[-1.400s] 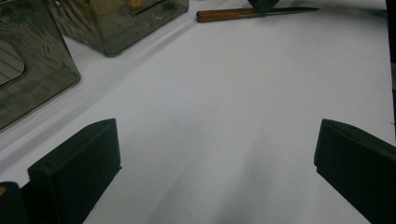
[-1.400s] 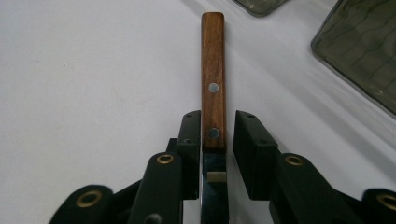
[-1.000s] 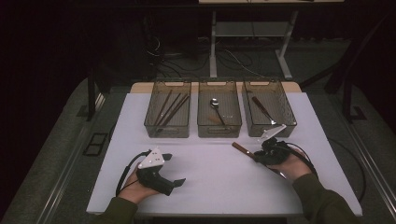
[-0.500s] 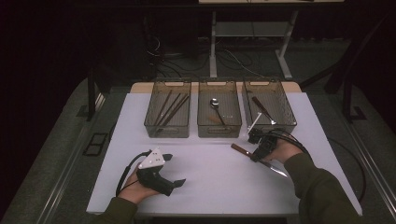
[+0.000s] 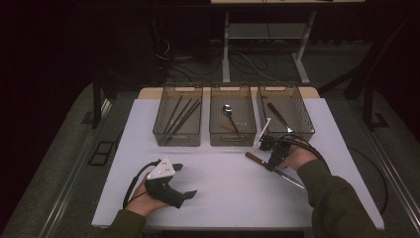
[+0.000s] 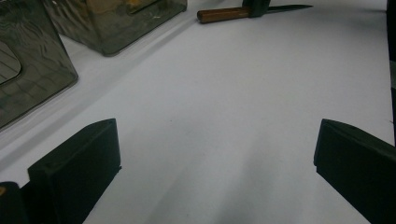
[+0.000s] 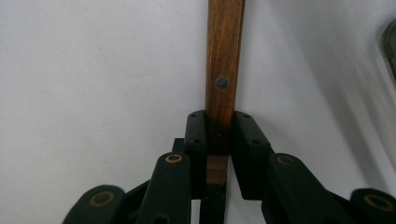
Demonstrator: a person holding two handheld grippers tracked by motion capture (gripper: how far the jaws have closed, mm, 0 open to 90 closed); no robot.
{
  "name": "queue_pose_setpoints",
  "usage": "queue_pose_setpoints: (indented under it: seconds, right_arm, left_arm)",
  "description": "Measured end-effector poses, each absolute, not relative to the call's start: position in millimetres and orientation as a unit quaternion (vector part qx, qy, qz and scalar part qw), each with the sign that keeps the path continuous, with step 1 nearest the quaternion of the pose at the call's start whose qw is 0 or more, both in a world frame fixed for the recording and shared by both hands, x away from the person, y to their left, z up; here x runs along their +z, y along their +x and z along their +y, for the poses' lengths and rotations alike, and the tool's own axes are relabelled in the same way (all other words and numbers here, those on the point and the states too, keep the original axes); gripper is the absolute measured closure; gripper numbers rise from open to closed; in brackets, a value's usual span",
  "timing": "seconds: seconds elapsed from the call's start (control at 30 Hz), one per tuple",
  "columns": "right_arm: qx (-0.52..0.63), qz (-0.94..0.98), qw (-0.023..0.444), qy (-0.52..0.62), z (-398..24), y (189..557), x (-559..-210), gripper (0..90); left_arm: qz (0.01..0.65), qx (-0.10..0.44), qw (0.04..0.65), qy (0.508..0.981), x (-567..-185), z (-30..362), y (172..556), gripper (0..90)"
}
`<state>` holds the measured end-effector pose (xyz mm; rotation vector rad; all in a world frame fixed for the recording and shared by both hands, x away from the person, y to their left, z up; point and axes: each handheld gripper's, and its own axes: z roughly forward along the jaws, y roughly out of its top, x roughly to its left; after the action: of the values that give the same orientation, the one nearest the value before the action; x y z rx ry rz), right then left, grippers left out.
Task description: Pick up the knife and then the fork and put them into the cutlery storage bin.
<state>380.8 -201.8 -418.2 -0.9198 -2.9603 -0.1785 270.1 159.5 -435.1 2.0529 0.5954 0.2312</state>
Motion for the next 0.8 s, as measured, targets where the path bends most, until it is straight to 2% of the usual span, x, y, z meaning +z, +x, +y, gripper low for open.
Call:
queue_pose_setpoints:
  seconds: [0.47,0.8]
  right_arm:
    - [-0.205,-0.92,-0.002,-0.335,-242,370,-391,76.8]
    - [-0.303,-0.879,-0.035,-0.368,-273,357,-382,76.8]
  left_arm:
    - [0.245,0.095,0.476,0.84,-435,159,270,0.0]
    - [0.245,0.095,0.476,0.84,-435,159,270,0.0]
